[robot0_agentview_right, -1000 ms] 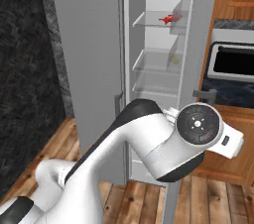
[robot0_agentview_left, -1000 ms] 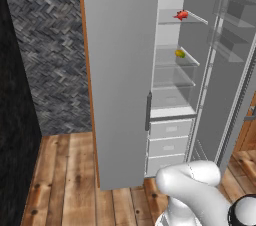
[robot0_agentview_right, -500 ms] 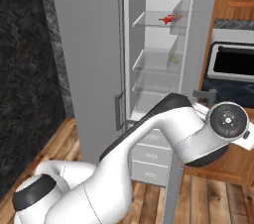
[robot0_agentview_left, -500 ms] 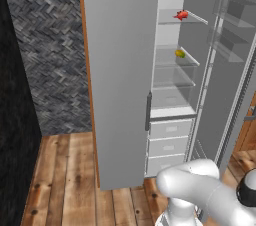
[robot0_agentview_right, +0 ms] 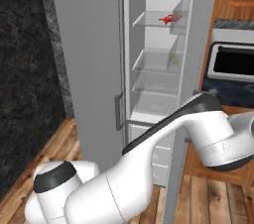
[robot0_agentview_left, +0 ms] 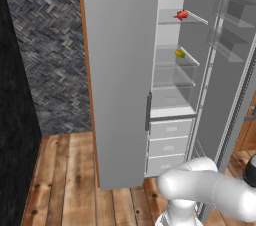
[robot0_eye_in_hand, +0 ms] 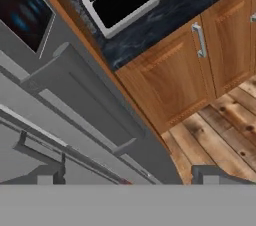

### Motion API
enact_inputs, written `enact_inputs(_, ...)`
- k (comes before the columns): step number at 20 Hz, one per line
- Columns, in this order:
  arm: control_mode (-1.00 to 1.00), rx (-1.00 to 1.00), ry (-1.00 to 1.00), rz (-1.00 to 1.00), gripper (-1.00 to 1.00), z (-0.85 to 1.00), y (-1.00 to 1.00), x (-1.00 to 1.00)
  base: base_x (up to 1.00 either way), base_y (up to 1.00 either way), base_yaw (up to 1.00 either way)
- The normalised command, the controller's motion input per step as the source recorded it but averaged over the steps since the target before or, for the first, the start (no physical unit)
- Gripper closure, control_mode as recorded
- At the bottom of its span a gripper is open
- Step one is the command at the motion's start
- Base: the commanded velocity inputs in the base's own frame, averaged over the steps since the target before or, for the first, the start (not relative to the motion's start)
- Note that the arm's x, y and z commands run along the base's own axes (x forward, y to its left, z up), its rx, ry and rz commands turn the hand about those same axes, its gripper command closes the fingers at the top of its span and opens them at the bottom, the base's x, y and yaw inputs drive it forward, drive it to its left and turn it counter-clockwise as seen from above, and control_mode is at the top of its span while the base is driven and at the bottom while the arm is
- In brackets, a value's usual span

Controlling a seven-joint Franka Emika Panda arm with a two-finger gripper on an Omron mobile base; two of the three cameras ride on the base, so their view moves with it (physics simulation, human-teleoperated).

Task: Pick up the frozen fish from the freezer, place it on any shelf in the fridge, and close the fridge and freezer doors when done.

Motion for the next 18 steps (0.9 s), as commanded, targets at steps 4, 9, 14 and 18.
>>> enact_inputs(4, -1.00, 0.07, -0.01, -0.01, -1.00, -0.36, 0.13, 0.34, 0.00, 0.00, 0.00)
enact_inputs(9, -1.00, 0.01, -0.03, 0.00, -1.00, -0.34, 0.01, 0.56, 0.00, 0.00, 0.00)
enact_inputs(14, -1.00, 0.10, -0.02, 0.00, -1.00, -0.43, 0.04, 0.60, 0.00, 0.00, 0.00)
enact_inputs(18, -1.00, 0.03, 0.00, 0.00, -1.00, -0.21, -0.38, 0.57, 0.00, 0.00, 0.00)
